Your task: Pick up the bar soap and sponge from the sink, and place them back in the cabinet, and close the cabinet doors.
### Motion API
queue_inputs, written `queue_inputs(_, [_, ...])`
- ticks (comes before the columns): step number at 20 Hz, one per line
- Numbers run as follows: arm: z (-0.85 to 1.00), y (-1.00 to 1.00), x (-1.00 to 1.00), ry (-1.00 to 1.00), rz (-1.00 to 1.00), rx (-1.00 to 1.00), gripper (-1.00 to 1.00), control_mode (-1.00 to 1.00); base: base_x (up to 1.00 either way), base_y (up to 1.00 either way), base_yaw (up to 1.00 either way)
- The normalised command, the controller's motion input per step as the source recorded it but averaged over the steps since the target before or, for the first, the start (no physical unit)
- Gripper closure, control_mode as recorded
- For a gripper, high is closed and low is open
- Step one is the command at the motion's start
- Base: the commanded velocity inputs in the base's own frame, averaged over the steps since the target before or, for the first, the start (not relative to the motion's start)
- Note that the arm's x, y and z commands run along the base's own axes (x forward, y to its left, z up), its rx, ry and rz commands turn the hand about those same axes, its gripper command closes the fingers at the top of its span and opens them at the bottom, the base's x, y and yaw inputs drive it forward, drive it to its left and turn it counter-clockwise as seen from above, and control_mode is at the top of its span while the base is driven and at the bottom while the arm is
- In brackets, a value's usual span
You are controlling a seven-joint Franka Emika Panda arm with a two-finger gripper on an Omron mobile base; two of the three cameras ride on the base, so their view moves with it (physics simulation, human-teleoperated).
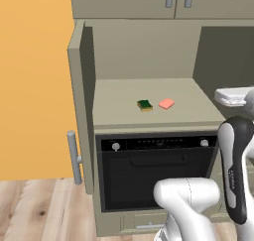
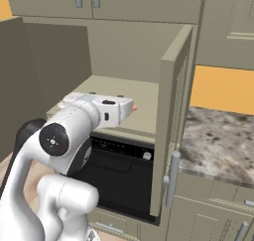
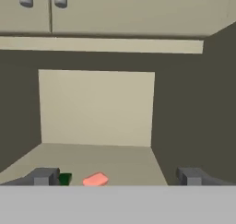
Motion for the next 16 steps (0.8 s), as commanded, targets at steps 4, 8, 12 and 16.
queue_inputs(4, [0.0, -0.14, -0.5, -0.1, 0.0, 0.0, -1.0, -1.0, 0.0, 0.0, 0.0])
queue_inputs(8, [0.0, -0.14, -0.46, -0.13, 0.0, 0.0, -1.0, -1.0, 0.0, 0.0, 0.0])
queue_inputs(12, [0.0, -0.13, -0.35, -0.09, 0.0, 0.0, -1.0, -1.0, 0.0, 0.0, 0.0])
queue_inputs(16, [0.0, -0.07, -0.25, -0.06, 0.0, 0.0, -1.0, -1.0, 0.0, 0.0, 0.0])
